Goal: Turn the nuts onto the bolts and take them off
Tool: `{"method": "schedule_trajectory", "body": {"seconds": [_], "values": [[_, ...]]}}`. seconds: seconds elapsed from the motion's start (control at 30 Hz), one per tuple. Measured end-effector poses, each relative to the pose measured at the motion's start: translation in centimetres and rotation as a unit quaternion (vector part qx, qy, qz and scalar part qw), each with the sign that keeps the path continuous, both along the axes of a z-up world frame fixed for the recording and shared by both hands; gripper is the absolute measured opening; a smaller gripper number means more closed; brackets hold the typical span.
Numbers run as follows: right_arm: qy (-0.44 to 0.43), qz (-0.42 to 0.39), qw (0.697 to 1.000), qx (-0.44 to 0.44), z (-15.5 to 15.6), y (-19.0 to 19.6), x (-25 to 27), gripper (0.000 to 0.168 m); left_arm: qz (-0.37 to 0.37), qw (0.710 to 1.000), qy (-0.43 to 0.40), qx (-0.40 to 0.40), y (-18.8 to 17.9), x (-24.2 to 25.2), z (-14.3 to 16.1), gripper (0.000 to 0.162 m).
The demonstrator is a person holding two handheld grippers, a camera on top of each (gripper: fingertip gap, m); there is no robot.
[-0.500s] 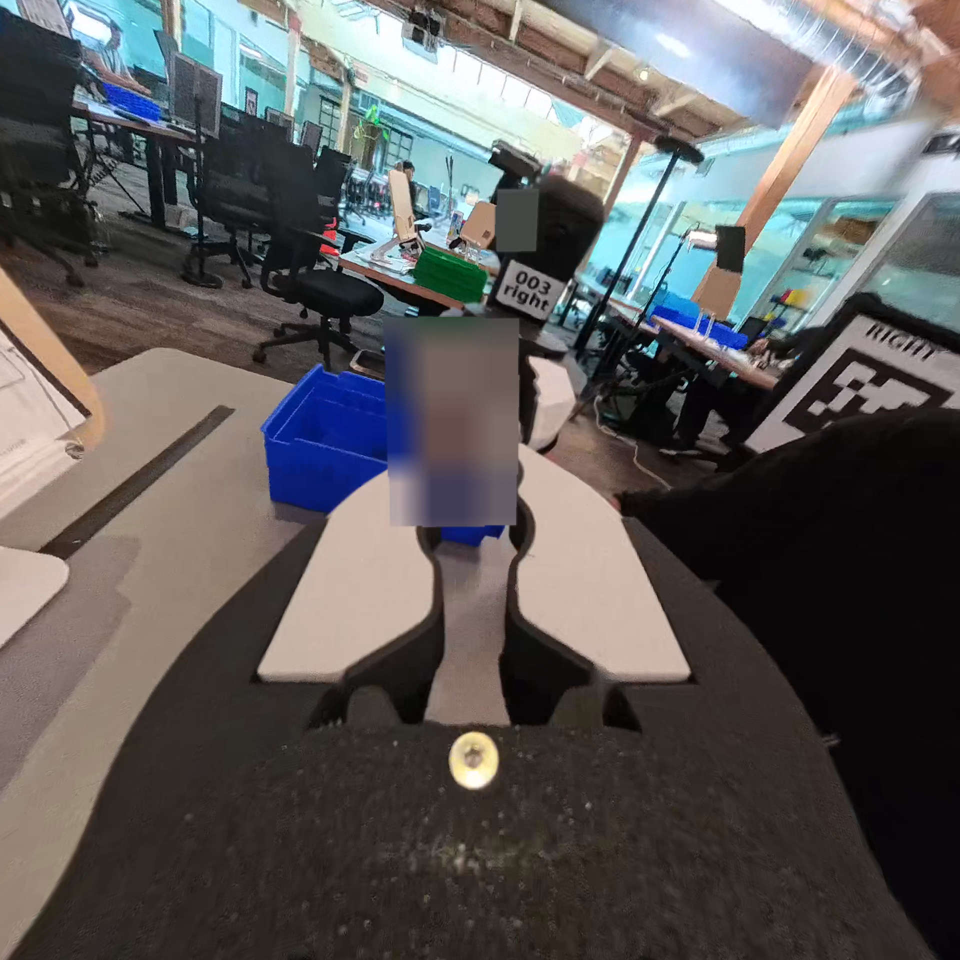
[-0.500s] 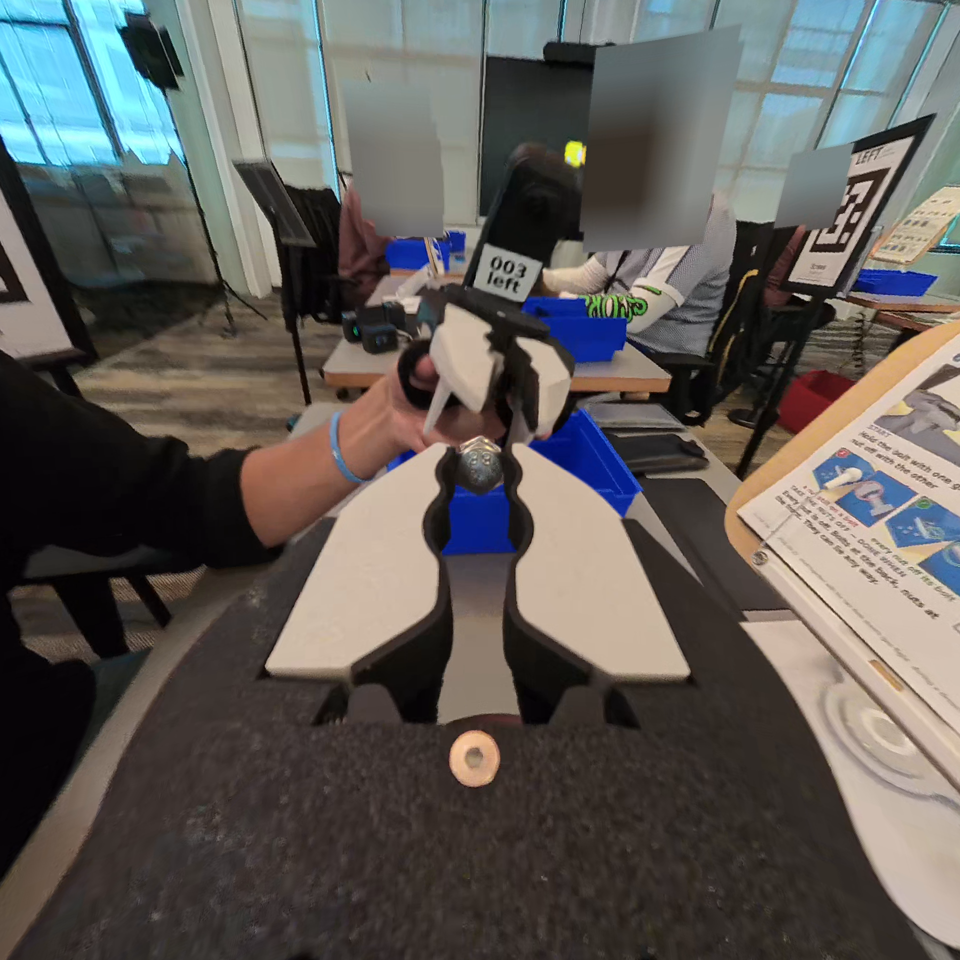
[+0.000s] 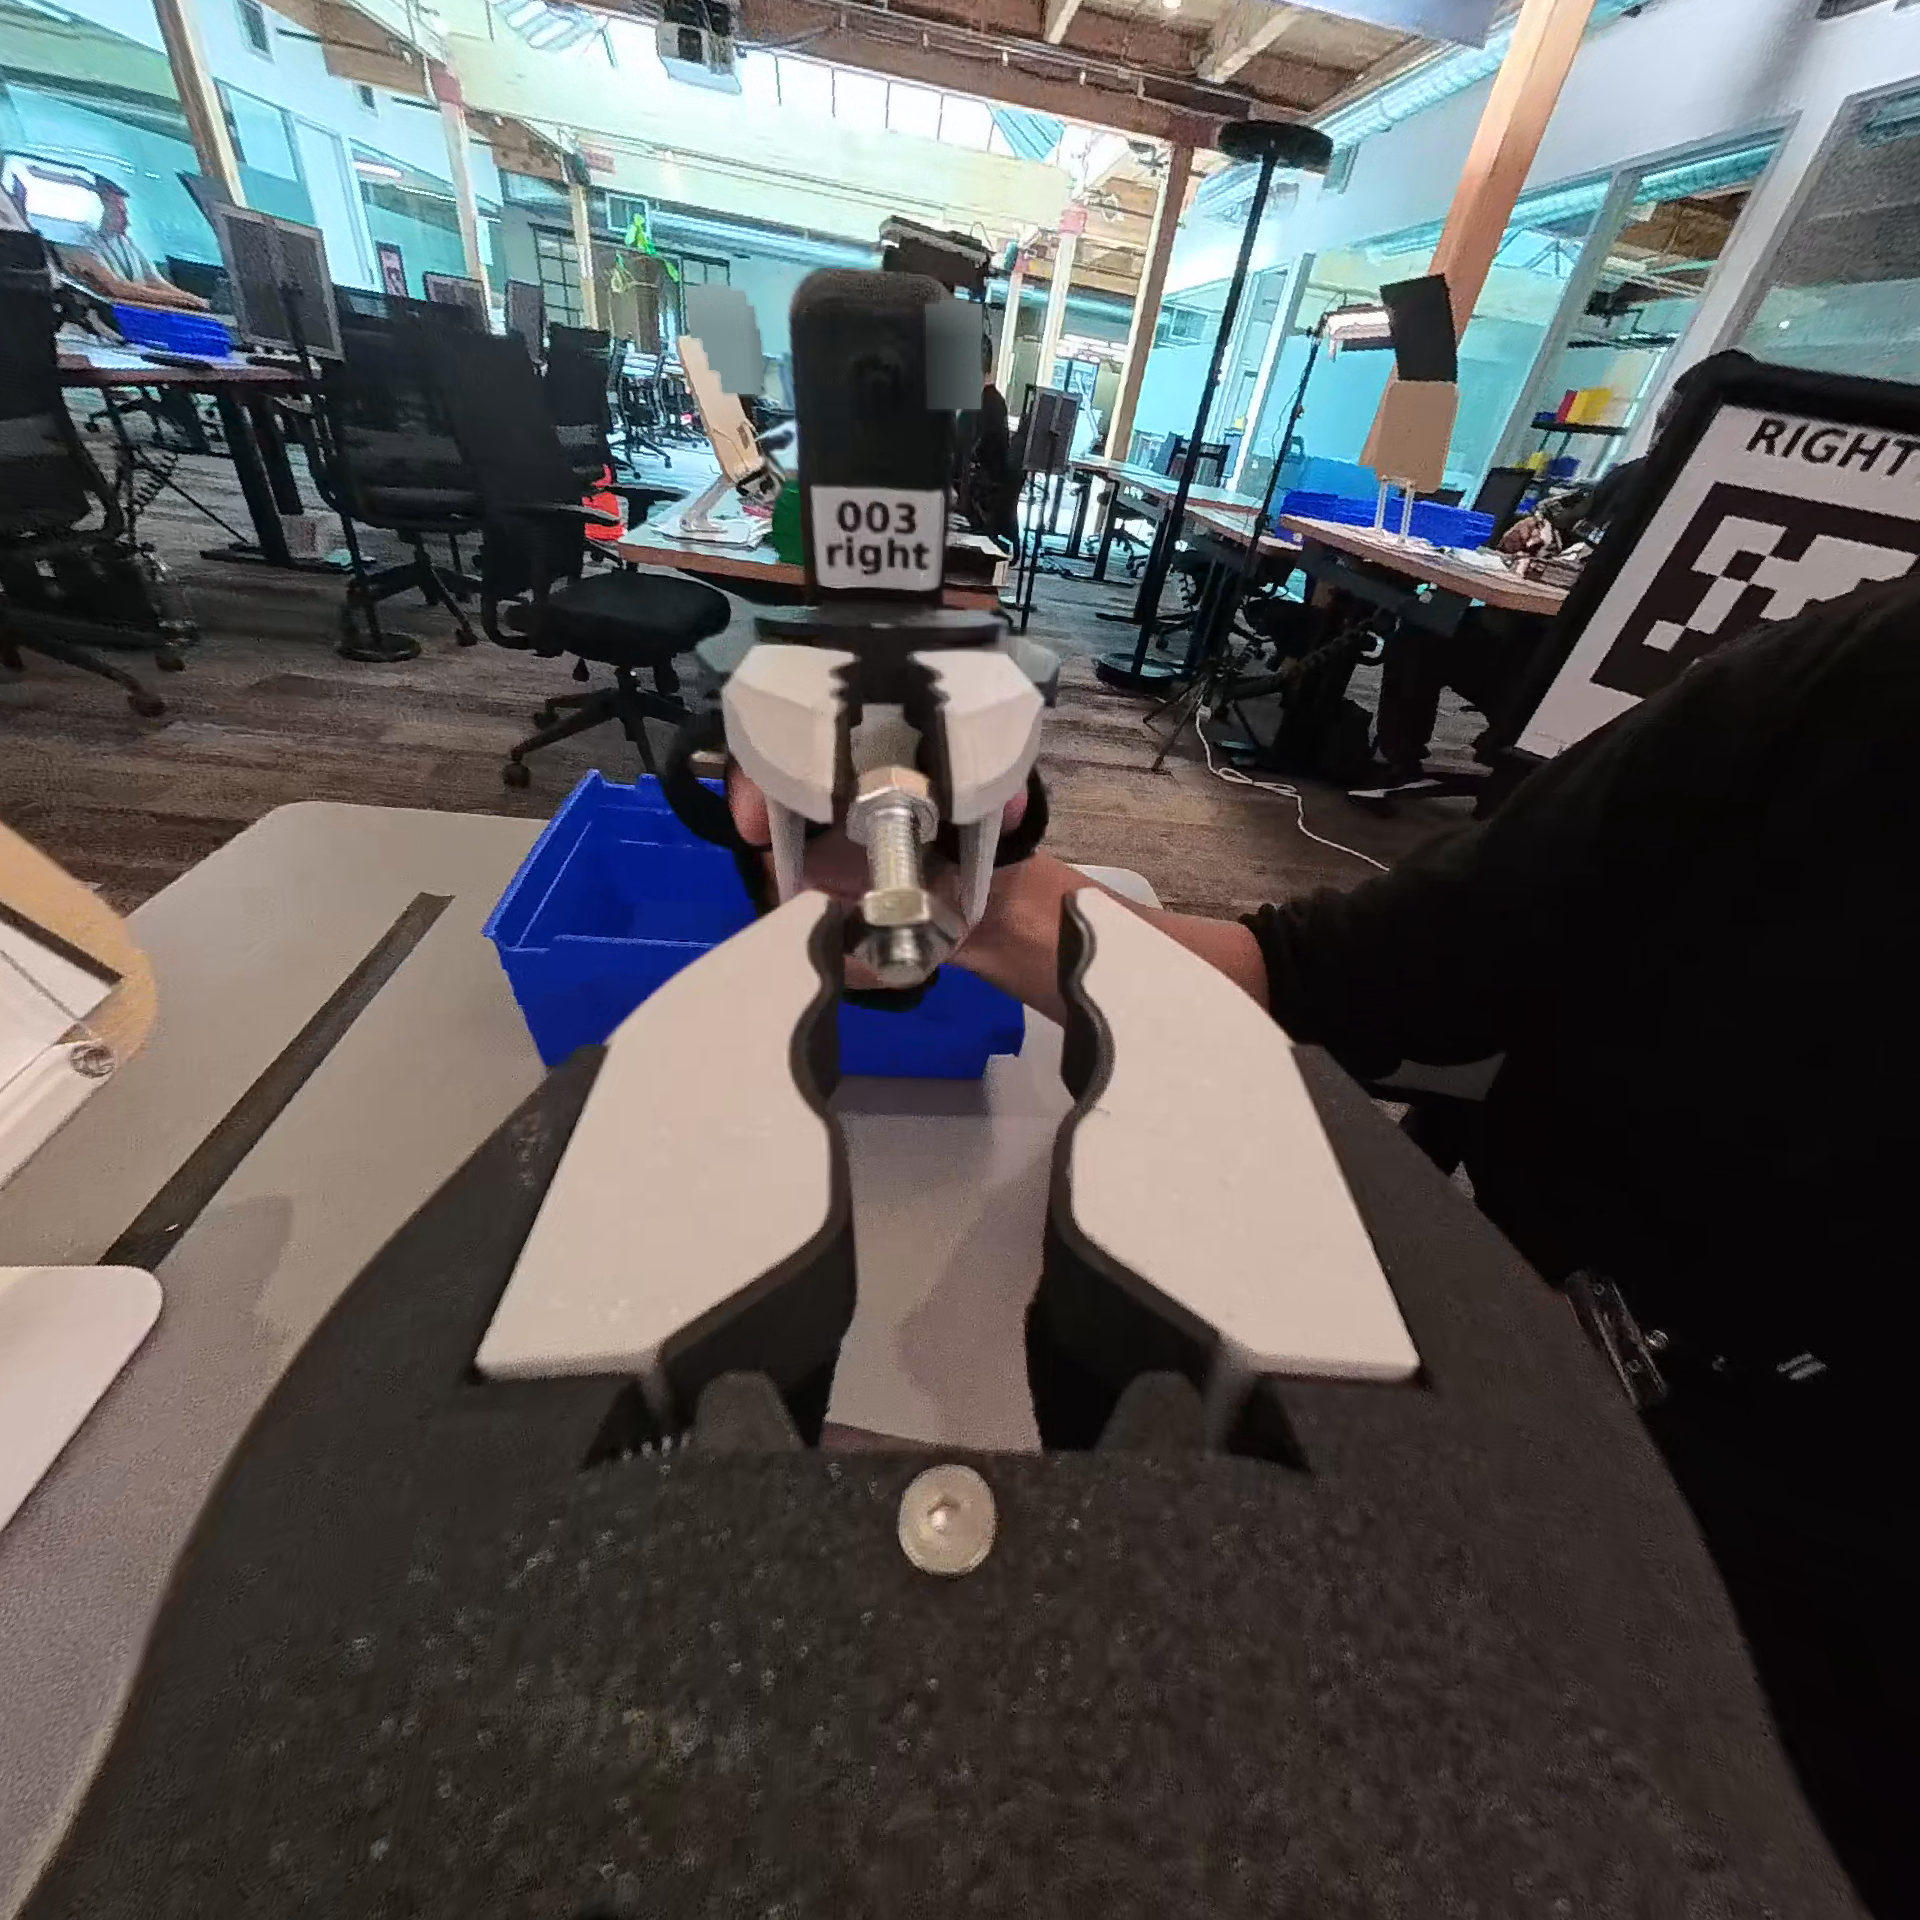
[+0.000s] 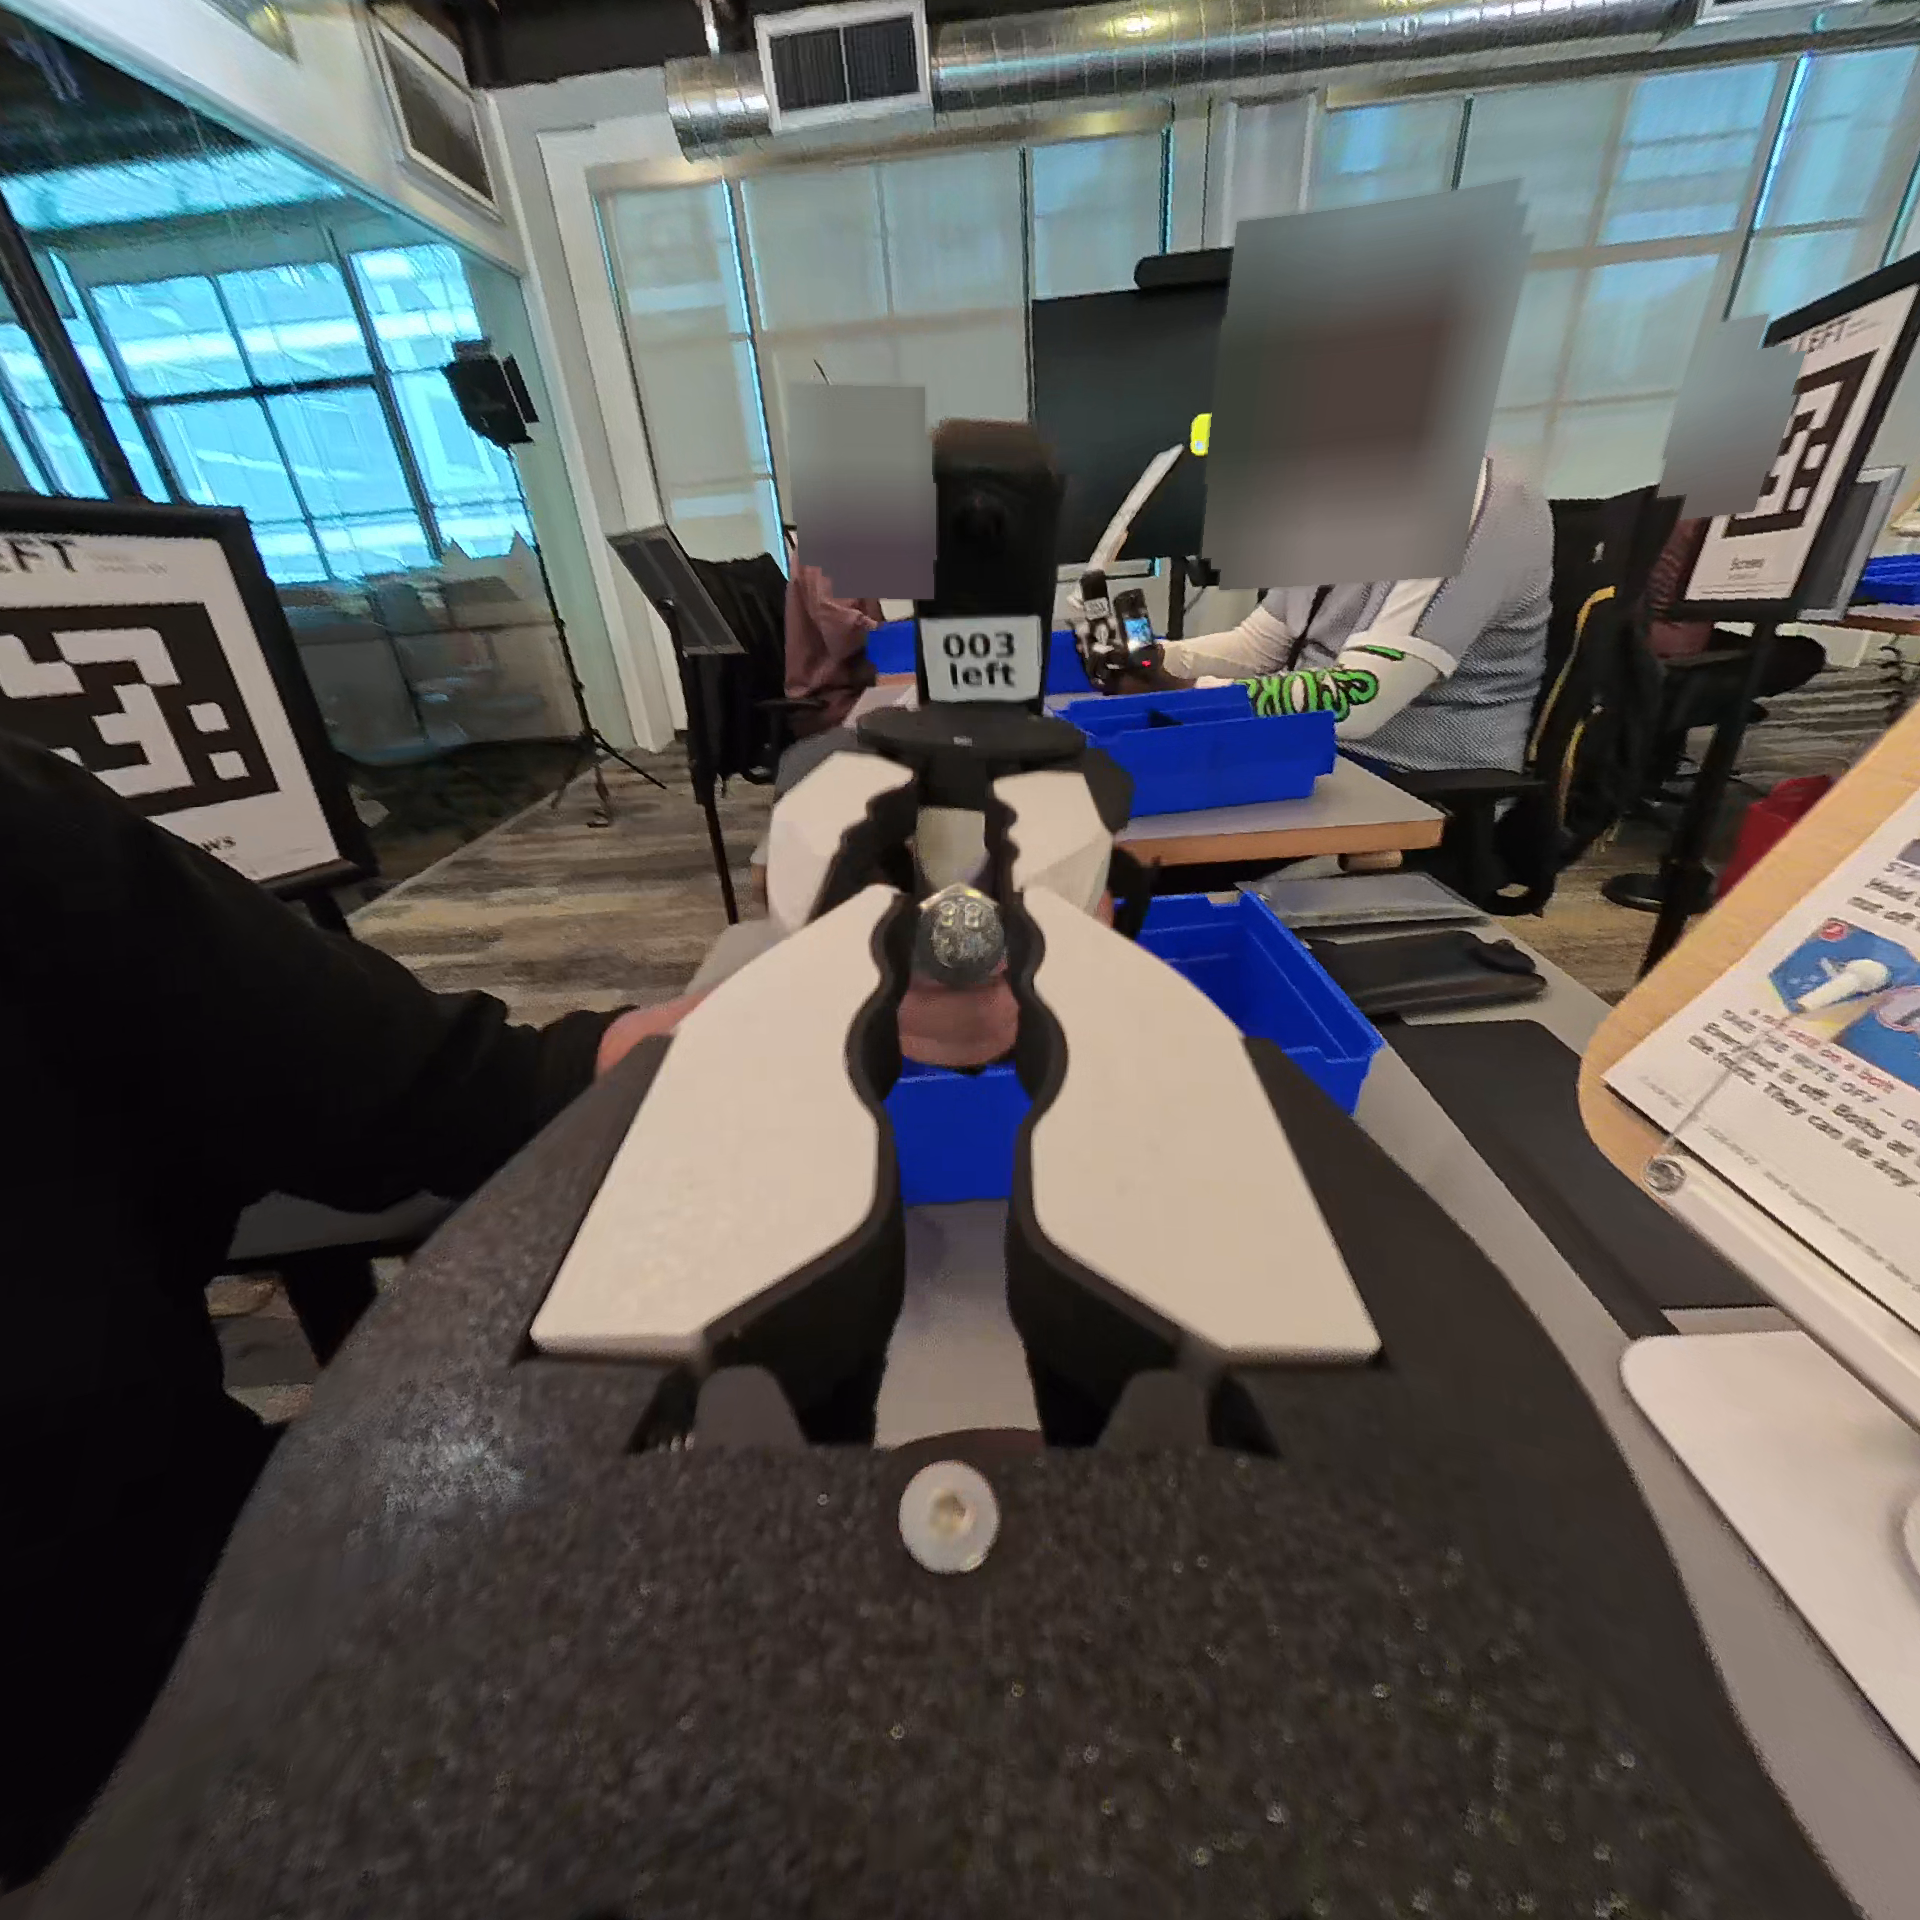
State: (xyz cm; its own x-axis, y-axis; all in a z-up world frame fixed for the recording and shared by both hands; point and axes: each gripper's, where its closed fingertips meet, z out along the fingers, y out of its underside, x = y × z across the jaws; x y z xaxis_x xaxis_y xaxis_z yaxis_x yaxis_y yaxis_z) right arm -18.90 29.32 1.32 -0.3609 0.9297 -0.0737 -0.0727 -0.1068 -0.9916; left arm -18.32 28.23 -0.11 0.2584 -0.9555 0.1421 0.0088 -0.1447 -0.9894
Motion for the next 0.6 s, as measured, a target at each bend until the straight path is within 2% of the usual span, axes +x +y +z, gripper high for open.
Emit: {"method": "schedule_trajectory", "body": {"seconds": [0.1,0.17,0.3,0.5,0.6], "values": [[-0.021,-0.034,0.999,0.032,-1.0,0.4,-0.7,0.017,-0.004,0.999,-0.032,-0.015,-0.3,-1.1,1.1,0.027],[-0.025,-0.025,0.999,0.032,-1.2,0.0,-0.9,0.017,0.019,0.998,-0.044,-0.027,0.5,-2.0,1.4,0.026],[-0.014,-0.008,1.000,0.010,-0.8,-0.4,-1.0,0.017,0.050,0.998,0.010,-0.034,1.5,-2.3,-0.6,0.027],[0.001,-0.002,1.000,-0.020,-0.4,0.1,-0.9,0.017,0.005,0.998,0.063,-0.031,0.4,-0.4,-2.9,0.032],[0.006,-0.001,1.000,-0.029,-0.2,0.2,-0.8,0.017,-0.006,0.998,0.048,-0.038,0.5,0.1,-2.8,0.031]]}}
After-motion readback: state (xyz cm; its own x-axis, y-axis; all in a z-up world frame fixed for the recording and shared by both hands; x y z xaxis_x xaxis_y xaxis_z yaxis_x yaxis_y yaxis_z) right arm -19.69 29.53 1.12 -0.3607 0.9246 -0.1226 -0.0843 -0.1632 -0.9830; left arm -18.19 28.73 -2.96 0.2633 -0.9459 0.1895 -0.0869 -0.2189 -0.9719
